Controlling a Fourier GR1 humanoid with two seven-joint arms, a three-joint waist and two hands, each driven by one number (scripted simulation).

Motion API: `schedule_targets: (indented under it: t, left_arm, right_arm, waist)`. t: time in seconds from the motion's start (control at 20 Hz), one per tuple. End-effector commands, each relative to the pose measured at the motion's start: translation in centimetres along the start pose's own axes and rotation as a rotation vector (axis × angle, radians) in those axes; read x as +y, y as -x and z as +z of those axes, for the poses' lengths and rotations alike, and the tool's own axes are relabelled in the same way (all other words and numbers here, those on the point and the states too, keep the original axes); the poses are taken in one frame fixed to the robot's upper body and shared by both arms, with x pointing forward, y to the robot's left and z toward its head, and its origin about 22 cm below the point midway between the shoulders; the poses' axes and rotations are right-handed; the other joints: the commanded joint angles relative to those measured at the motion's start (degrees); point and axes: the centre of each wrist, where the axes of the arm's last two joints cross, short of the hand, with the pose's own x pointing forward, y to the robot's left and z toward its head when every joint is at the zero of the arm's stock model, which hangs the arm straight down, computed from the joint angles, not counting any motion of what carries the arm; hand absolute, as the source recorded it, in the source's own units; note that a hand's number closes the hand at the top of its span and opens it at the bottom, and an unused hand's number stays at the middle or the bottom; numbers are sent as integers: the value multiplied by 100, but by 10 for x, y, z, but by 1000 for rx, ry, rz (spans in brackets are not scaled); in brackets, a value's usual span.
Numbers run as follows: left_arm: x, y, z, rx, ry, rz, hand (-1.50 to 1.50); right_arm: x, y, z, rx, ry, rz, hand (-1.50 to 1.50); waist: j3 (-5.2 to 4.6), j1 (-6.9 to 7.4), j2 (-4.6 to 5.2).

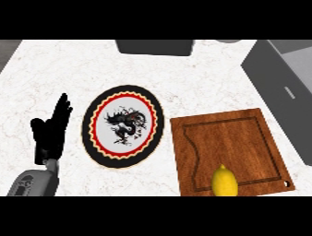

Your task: Pick the eggplant from the cutting board and place it in the cardboard box

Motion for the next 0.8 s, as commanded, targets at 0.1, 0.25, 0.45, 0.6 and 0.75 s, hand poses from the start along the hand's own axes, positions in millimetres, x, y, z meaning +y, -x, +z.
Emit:
schedule_targets:
  t: [0.1,0.25,0.45,0.6,0.75]
  left_arm:
    - [2,-8,-9,12,-8,-6,0]
    - [-2,-2,-1,-2,28,3,0]
    - [1,3,4,9,26,-10,0]
    - [-11,-12,-5,-11,-6,8,0]
    - [-8,3,-1,3,-3,2,0]
  right_arm:
    - [44,20,-52,-26,-27,94,150]
    - [62,38,-58,72,-75,-35,150]
    - [69,47,-68,129,-131,-155,-150]
    - [78,54,-68,93,-145,-237,-150]
    - [87,55,-73,18,-53,-379,-150]
  waist:
    - [2,2,5]
    - [3,67,27]
    - [5,62,19]
    - [10,6,24]
    - [15,16,45]
